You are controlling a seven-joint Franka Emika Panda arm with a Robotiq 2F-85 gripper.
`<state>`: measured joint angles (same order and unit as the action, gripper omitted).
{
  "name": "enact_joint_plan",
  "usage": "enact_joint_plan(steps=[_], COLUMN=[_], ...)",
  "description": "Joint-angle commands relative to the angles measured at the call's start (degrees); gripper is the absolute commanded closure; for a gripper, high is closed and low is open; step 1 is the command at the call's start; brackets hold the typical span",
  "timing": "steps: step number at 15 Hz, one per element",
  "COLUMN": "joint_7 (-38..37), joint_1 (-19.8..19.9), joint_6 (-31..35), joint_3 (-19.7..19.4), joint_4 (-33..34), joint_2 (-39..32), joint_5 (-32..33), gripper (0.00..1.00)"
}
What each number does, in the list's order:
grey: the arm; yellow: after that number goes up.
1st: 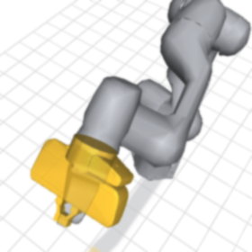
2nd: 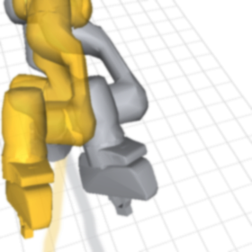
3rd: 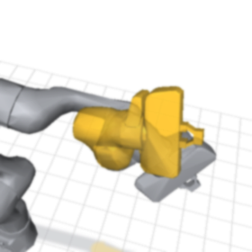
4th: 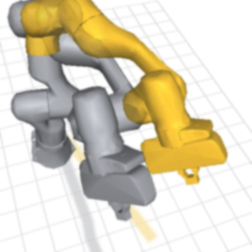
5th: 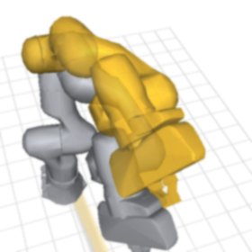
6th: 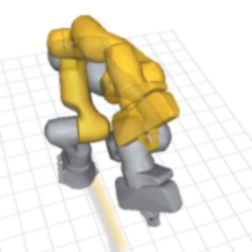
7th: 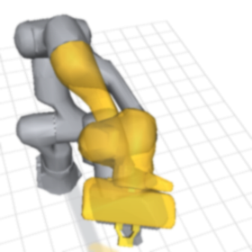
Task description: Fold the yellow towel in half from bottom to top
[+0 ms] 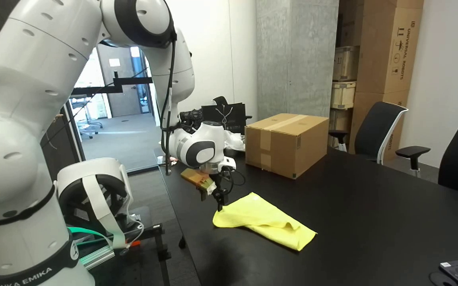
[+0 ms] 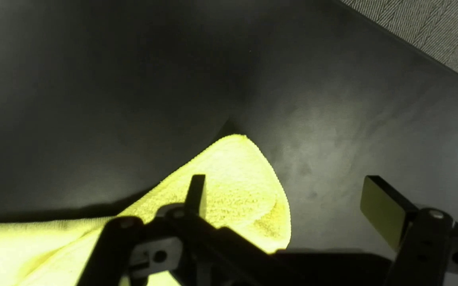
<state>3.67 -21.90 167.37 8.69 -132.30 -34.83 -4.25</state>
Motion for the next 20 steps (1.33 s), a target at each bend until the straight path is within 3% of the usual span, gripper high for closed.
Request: enact_joint_plan(steps=[1,11,20], joint_7=[-3.7,-9.0,-8.8], joint_1=[-0.9,-7.3,-13.2], joint_6=[1.9,5.0,8.4], joint_3=[0.5,-0.6,-6.3], joint_4=[-0.6,2.4,5.8], joint_2=[-1.1,-6.6,-10.5], joint_5=[3.1,3.8,7.5], gripper=[0.0,0.0,0.0])
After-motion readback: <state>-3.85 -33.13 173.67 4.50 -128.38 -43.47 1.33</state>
